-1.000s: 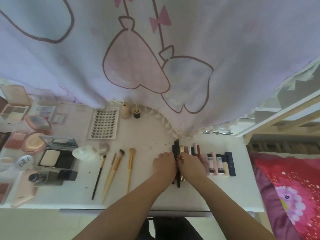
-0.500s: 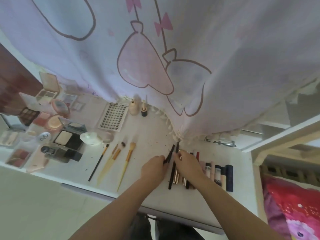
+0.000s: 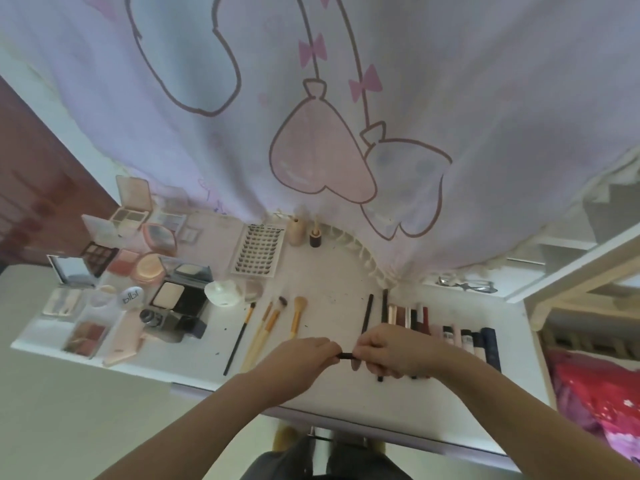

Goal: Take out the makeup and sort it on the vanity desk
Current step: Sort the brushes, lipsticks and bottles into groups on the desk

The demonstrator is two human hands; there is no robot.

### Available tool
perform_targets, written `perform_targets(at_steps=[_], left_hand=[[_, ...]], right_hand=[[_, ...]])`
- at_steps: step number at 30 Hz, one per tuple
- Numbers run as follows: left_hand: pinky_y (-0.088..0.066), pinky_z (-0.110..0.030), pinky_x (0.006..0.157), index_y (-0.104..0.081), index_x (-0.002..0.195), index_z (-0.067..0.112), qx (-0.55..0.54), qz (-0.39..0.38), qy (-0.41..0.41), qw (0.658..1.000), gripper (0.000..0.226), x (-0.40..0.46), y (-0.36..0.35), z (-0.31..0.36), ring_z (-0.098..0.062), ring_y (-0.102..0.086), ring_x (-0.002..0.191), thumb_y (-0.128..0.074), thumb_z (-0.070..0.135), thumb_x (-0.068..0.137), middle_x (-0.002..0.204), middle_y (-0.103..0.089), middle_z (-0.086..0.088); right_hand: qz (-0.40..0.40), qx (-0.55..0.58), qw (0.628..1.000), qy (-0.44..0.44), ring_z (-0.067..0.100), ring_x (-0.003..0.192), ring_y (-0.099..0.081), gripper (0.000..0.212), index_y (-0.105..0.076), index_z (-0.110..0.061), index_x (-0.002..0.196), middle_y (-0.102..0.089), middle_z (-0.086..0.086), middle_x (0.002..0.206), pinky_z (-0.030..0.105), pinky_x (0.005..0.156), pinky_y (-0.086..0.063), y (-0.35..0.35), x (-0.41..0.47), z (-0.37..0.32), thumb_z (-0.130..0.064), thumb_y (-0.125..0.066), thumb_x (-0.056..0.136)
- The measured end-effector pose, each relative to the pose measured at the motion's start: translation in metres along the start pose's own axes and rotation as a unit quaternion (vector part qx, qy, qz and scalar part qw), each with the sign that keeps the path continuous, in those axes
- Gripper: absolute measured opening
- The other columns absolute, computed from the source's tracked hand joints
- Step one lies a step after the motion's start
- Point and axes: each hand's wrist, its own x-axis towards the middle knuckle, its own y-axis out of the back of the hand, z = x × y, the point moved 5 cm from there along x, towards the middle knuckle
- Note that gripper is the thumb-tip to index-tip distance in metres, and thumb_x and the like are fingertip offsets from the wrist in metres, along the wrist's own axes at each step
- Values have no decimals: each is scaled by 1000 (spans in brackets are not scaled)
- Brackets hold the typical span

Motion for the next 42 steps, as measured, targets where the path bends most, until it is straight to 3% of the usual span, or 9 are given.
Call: perform_targets(at_steps=[9,14,17,20,26,30,32,38,42], left_hand=[[-36,-26,67,-49,115,17,15,-31,-65,997,27,-23,11,-5,-17,-52,83,-31,32,101,103,-56,0],[-39,-17,69,-53,102,26,-101,0,128,987,15,-55,23,-82,-8,-56,80,-38,29,100,92,-59,9],[-39,-16,57,-56,93,29,-257,95,116,955,15,-32,27,-66,-2,-52,62,-44,22,98,69,-55,14],[-44,-21,57,-60,87,21,-321,87,181,926,19,9,7,-43,-13,-60,65,-43,21,97,74,-66,6],[-40,-27,58,-56,79,12,-86,-9,254,963,31,35,-11,-66,-19,-59,71,-38,31,97,79,-62,-2],[-42,-35,86,-61,104,9,60,-56,247,966,26,43,-16,-79,-27,-59,102,-39,21,97,117,-58,-8],[-42,-35,78,-56,112,7,90,-66,243,964,27,43,-13,-87,-27,-58,98,-37,20,97,124,-52,-9],[-41,-29,54,-58,106,9,202,-85,202,955,24,42,-1,-105,-19,-60,74,-40,21,99,104,-58,-3],[-41,-35,67,-58,104,13,146,-30,173,974,28,59,5,-79,-24,-56,85,-35,28,99,103,-59,-7]], right_hand=[[17,-45,999,-1,-4,45,-45,27,-58,-32,77,-55,-18,53,7,48,-37,-26,-11,-23,-38,-42,97],[107,51,989,-87,3,46,-44,28,-60,-18,80,-53,-11,53,16,48,-35,6,-54,21,-31,-43,99],[161,103,977,-89,7,54,-59,24,-60,-10,88,-67,-4,63,18,51,-44,-2,-30,19,-21,-42,100],[198,115,965,-126,2,55,-62,19,-55,-15,91,-73,-4,70,16,51,-42,-26,29,7,-24,-40,99],[265,-11,942,-208,15,68,-63,26,-51,-13,89,-72,0,79,27,66,-50,-35,76,11,-32,-35,98],[261,-119,925,-247,26,91,-63,38,-59,-11,99,-66,7,99,29,69,-44,-43,93,11,-36,-30,99],[246,-146,927,-241,26,91,-62,40,-61,-11,99,-65,7,101,29,66,-41,-48,102,6,-35,-28,100],[228,-145,939,-213,28,89,-61,43,-58,-12,91,-64,9,98,30,66,-40,-49,116,-6,-38,-25,101],[308,-91,922,-217,29,89,-62,31,-52,-12,83,-66,14,97,31,72,-44,-9,83,13,-28,-31,99]])
